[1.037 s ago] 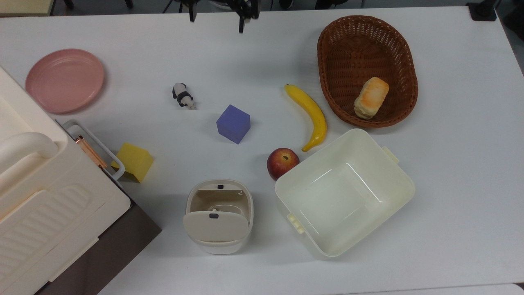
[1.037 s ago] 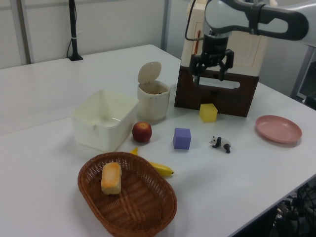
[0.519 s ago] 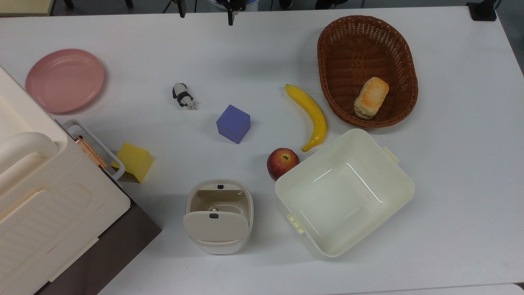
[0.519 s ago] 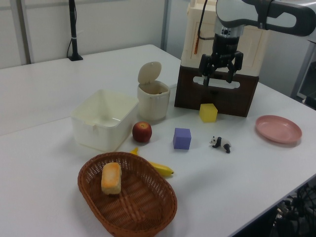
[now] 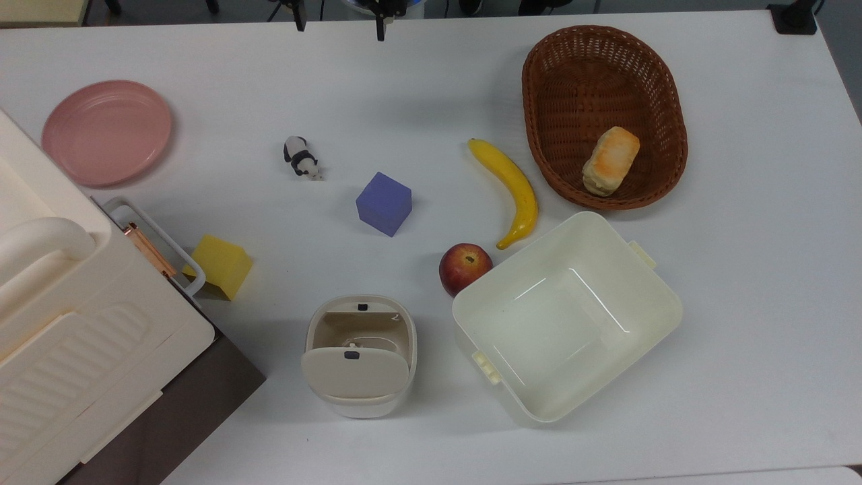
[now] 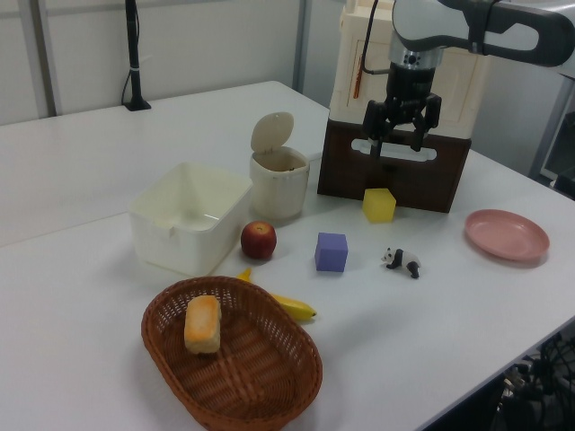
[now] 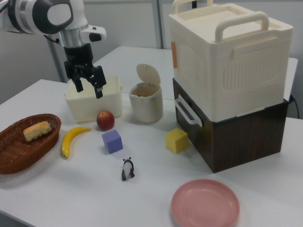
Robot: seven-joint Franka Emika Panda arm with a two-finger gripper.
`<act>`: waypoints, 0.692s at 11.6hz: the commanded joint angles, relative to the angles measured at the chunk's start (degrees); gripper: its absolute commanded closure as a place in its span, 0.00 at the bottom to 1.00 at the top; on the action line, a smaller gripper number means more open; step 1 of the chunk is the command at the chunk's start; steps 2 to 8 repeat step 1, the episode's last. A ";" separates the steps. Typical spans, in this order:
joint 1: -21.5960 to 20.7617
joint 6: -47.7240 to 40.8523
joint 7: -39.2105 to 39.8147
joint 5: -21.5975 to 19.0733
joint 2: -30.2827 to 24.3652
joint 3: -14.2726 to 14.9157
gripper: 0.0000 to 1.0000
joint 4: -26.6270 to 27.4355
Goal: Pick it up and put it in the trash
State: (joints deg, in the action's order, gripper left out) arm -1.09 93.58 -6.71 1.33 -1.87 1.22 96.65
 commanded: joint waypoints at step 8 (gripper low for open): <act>-1.28 -0.68 1.97 -1.15 -1.38 1.25 0.00 1.26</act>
